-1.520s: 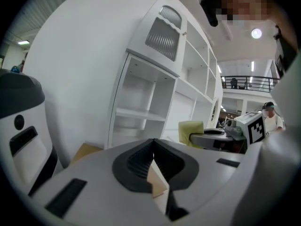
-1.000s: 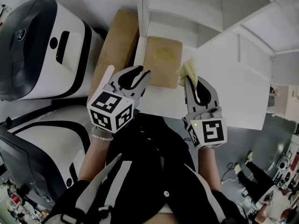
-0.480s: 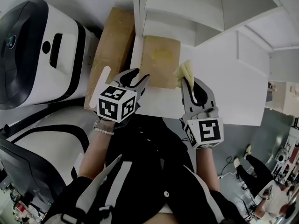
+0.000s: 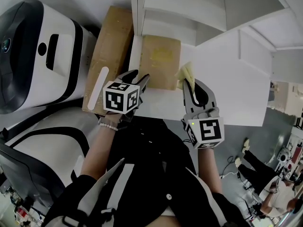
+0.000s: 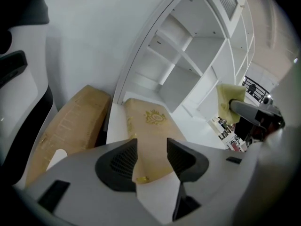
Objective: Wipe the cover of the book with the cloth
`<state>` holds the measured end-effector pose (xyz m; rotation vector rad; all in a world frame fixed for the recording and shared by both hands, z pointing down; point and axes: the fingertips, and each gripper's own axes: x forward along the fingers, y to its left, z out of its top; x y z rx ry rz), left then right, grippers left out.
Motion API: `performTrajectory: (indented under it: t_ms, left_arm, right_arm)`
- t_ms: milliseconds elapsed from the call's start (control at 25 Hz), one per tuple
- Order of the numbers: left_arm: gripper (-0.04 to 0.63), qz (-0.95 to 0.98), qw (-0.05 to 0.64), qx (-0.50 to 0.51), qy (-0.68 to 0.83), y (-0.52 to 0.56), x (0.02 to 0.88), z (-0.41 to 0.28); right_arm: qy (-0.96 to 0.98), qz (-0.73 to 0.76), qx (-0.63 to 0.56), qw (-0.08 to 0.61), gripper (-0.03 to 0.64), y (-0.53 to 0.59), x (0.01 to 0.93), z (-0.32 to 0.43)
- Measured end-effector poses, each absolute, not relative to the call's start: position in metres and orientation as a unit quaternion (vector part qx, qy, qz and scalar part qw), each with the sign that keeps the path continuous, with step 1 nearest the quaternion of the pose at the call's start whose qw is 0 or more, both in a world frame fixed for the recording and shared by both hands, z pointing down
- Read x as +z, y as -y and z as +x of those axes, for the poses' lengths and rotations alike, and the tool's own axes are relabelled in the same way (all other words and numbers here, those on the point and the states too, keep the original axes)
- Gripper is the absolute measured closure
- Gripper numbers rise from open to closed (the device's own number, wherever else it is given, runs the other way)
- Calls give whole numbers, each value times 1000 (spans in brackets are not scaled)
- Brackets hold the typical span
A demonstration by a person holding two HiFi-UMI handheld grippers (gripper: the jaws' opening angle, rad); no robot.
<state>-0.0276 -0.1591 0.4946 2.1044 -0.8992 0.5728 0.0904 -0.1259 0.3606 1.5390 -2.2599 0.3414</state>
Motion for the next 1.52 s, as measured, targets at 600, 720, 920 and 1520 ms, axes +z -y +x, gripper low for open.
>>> performTrajectory:
  t_ms: [600, 720, 920, 1520]
  left_arm:
    - [413, 791, 423, 250, 364, 155, 530, -30]
    - [413, 791, 431, 241, 361, 156, 531, -31]
    - [414, 786, 437, 243, 362, 156, 532, -32]
    - [416, 778, 445, 255, 362, 156, 532, -32]
  right_arm:
    - [803, 539, 128, 219, 580, 138, 387, 102]
    - [803, 536, 126, 226, 580, 144, 393, 104]
    - [804, 528, 120, 243, 580, 161, 406, 108]
    - [804, 498, 74, 316, 580, 245, 443, 116]
